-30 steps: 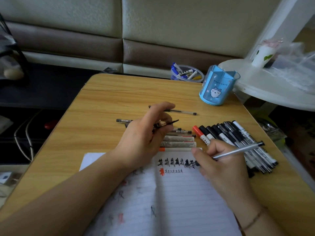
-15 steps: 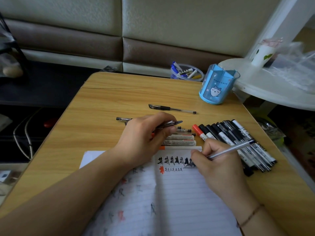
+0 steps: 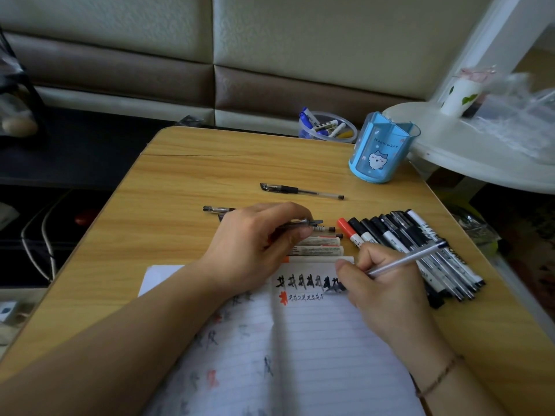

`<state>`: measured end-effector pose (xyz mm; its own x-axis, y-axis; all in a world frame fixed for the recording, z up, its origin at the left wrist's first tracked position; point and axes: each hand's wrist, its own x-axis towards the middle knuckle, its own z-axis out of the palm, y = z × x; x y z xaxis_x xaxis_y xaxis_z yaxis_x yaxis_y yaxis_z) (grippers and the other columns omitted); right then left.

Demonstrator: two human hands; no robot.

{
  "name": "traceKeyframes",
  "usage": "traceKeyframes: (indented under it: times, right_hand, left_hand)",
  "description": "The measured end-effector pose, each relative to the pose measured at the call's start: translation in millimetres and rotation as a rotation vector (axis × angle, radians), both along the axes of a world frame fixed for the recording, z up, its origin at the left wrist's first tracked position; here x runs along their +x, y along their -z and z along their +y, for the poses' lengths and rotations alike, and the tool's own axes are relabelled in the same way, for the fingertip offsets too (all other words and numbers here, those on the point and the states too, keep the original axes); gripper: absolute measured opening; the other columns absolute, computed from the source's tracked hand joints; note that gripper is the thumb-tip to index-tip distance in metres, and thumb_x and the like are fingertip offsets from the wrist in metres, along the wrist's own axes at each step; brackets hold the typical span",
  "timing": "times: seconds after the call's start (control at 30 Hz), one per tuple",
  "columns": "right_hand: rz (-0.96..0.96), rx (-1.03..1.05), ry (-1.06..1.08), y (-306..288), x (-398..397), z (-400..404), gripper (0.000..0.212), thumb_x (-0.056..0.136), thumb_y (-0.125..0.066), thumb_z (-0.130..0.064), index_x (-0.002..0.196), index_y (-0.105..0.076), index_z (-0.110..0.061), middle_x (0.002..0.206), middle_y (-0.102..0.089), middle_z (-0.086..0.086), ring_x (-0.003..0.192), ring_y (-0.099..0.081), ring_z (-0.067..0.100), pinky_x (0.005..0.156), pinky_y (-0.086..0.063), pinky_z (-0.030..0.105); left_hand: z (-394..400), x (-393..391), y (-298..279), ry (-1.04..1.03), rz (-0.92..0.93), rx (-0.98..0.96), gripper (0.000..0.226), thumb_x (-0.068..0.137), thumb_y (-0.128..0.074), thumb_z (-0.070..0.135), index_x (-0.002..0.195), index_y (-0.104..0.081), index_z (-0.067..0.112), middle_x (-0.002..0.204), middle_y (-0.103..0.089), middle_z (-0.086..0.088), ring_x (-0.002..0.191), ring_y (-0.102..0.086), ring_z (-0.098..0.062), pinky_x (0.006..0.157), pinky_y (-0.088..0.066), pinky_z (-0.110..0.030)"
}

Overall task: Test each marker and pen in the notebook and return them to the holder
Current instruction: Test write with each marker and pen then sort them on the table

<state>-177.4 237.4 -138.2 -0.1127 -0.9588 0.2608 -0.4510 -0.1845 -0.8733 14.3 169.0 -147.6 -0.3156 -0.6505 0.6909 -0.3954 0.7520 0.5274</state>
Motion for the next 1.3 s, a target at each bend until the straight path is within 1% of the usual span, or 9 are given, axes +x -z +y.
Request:
traceKeyframes:
  times: [0.13,0.2,0.33,0.47,0.63,0.77,0.87,1.03,1.3]
  right_hand:
    - [0.006,0.027,0.000,-2,1,0,0.040,0.079,-0.068,0.002,0.054,-0.037,0.000,0.048,-0.035,0.027,0.038,-0.036,0.008,0.041,-0.033,0.017]
    - [-0.089,0.043,-0.016,-3,1,1,0.040,0.080,-0.070,-0.003,0.055,-0.039,-0.002,0.048,-0.036,0.024,0.040,-0.035,0.017,0.041,-0.031,0.026]
    - [-0.402,0.032,-0.013,-17,3,5,0.026,0.072,-0.071,-0.029,0.066,-0.059,-0.007,0.049,-0.052,0.004,0.040,-0.045,0.010,0.040,-0.041,0.017]
    - [-0.599,0.049,-0.143,-23,-2,4,0.015,0.085,-0.066,-0.016,0.073,-0.073,-0.020,0.064,-0.060,0.007,0.050,-0.051,0.017,0.039,-0.035,0.019]
    - [-0.611,0.056,-0.126,-22,-3,4,0.022,0.075,-0.049,-0.011,0.070,-0.067,-0.024,0.061,-0.059,0.008,0.046,-0.051,0.021,0.047,-0.028,0.029]
    - [-0.557,0.083,-0.140,-23,-3,4,0.015,0.077,-0.059,-0.014,0.072,-0.070,-0.023,0.067,-0.065,0.009,0.048,-0.053,0.019,0.043,-0.030,0.025]
    - [-0.497,0.096,-0.166,-24,0,6,0.002,0.078,-0.074,-0.022,0.079,-0.073,-0.020,0.073,-0.068,0.010,0.051,-0.055,0.020,0.042,-0.032,0.024]
    - [-0.507,0.042,-0.206,-21,3,6,0.035,0.067,-0.079,-0.044,0.088,-0.075,-0.018,0.076,-0.070,0.011,0.050,-0.057,0.018,0.042,-0.038,0.019]
    - [-0.498,-0.023,-0.174,-22,10,9,0.013,0.076,-0.066,-0.022,0.084,-0.075,-0.017,0.062,-0.067,0.009,0.046,-0.058,0.021,0.038,-0.035,0.020]
  left_hand:
    - [1,1,-1,0.004,-0.028,-0.001,0.025,0.096,-0.053,0.032,0.106,-0.067,0.014,0.091,-0.062,0.016,0.079,-0.062,-0.007,0.063,-0.052,-0.033]
    - [1,3,-3,0.016,-0.056,-0.001,0.026,0.098,-0.050,0.032,0.110,-0.066,0.014,0.096,-0.062,0.017,0.084,-0.063,-0.007,0.067,-0.052,-0.033]
    - [2,4,-4,0.035,-0.112,0.003,0.026,0.099,-0.048,0.032,0.112,-0.065,0.017,0.098,-0.064,0.014,0.085,-0.063,-0.010,0.065,-0.052,-0.036]
    - [2,2,-3,0.015,-0.162,-0.027,0.025,0.097,-0.050,0.034,0.111,-0.065,0.020,0.095,-0.066,0.013,0.082,-0.063,-0.012,0.061,-0.052,-0.036]
    - [0,2,-3,0.010,-0.160,-0.045,0.025,0.096,-0.053,0.036,0.110,-0.067,0.020,0.090,-0.065,0.014,0.077,-0.061,-0.010,0.057,-0.051,-0.035]
    - [0,1,-3,0.057,-0.181,-0.078,0.023,0.095,-0.059,0.032,0.111,-0.069,0.019,0.085,-0.050,0.022,0.073,-0.048,0.000,0.056,-0.050,-0.034]
    - [0,1,-5,0.103,-0.190,-0.106,0.024,0.095,-0.061,0.031,0.111,-0.069,0.016,0.087,-0.061,0.010,0.075,-0.059,-0.011,0.059,-0.052,-0.036]
    - [3,1,-8,0.159,-0.203,-0.126,0.028,0.096,-0.058,0.029,0.112,-0.069,0.008,0.097,-0.072,0.000,0.086,-0.069,-0.019,0.066,-0.055,-0.036]
    - [4,0,-10,0.176,-0.163,-0.043,0.034,0.097,-0.053,0.032,0.112,-0.069,0.007,0.095,-0.074,-0.003,0.083,-0.070,-0.021,0.064,-0.054,-0.036]
